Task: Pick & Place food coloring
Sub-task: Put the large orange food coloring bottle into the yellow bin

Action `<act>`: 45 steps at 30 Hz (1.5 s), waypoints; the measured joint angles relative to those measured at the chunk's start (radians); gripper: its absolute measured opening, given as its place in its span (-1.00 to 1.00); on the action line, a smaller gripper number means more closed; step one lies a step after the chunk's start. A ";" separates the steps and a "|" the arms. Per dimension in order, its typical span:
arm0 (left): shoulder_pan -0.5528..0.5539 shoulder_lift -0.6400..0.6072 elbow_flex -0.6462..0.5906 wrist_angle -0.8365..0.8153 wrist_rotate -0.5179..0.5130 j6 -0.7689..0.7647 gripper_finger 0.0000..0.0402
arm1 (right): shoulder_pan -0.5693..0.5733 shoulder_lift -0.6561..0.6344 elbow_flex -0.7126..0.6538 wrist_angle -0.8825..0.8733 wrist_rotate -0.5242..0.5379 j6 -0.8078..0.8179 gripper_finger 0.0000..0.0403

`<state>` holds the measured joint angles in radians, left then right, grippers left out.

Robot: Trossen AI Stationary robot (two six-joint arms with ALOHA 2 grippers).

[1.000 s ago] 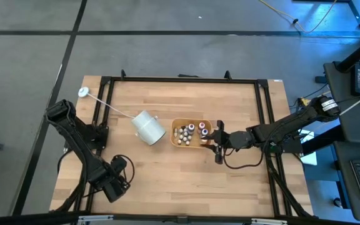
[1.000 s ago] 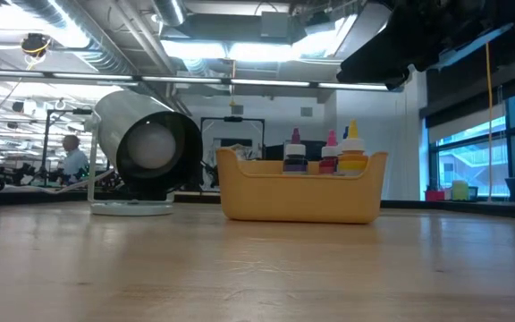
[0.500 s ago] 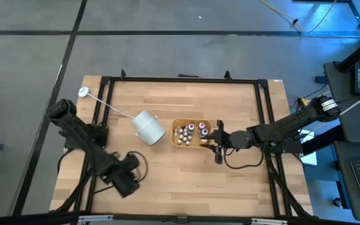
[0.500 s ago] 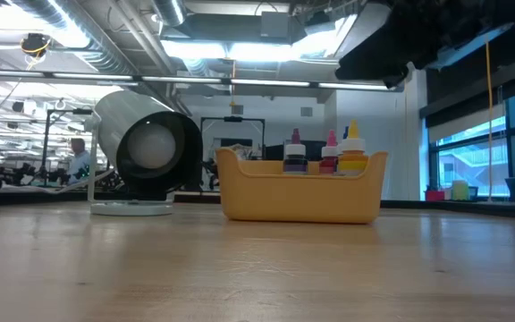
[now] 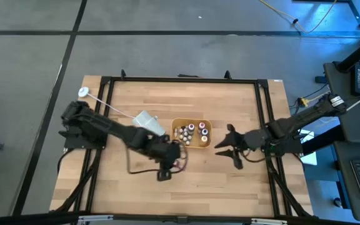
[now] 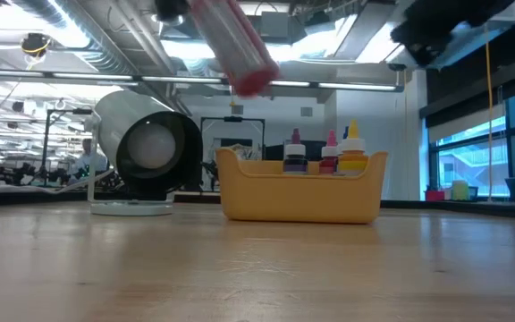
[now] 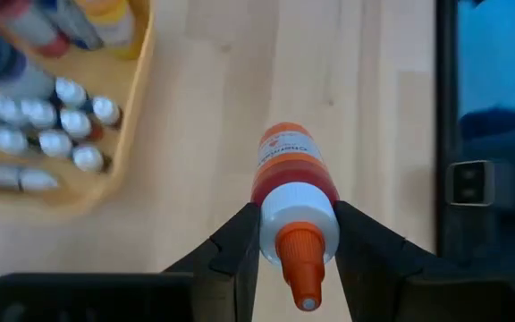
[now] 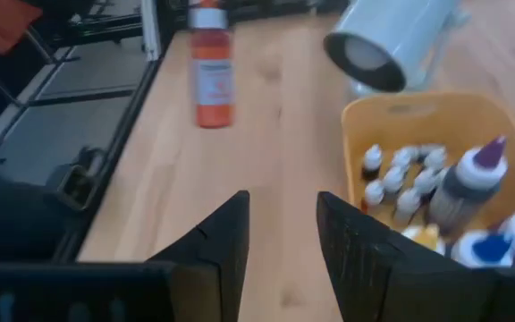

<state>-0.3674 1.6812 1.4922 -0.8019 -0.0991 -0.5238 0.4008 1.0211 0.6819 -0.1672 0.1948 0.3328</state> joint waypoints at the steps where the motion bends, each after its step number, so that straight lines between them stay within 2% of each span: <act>1: 0.018 0.030 0.032 -0.018 0.019 0.039 -0.43 | 0.020 -0.017 0.000 -0.022 0.013 0.014 -0.33; 5: 0.085 0.168 0.179 -0.141 0.105 0.145 -0.43 | 0.099 -0.041 0.000 -0.088 0.111 0.086 -0.33; 8: 0.119 0.274 0.318 -0.233 0.150 0.206 -0.43 | 0.129 -0.036 0.000 -0.104 0.137 0.111 -0.33; 14: 0.136 0.496 0.641 -0.430 0.111 0.329 -0.43 | 0.142 0.000 -0.001 -0.112 0.161 0.112 -0.33; 19: 0.135 0.641 0.809 -0.532 0.086 0.355 -0.43 | 0.141 0.040 -0.001 -0.116 0.164 0.153 -0.33; 24: 0.136 0.730 0.856 -0.591 0.085 0.355 -0.39 | 0.141 0.084 -0.001 -0.117 0.164 0.160 -0.33; 28: 0.136 0.748 0.863 -0.606 0.083 0.348 -0.38 | 0.141 0.107 -0.002 -0.117 0.163 0.160 -0.33; 39: 0.132 0.737 0.857 -0.569 0.071 0.354 -0.27 | 0.141 0.119 -0.002 -0.121 0.162 0.160 -0.33; 45: 0.127 0.700 0.861 -0.648 0.098 0.407 -0.29 | 0.141 0.119 -0.002 -0.123 0.160 0.160 -0.33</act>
<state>-0.2402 2.3814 2.3531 -1.4499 -0.0013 -0.1173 0.5423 1.1404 0.6800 -0.2901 0.3550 0.4927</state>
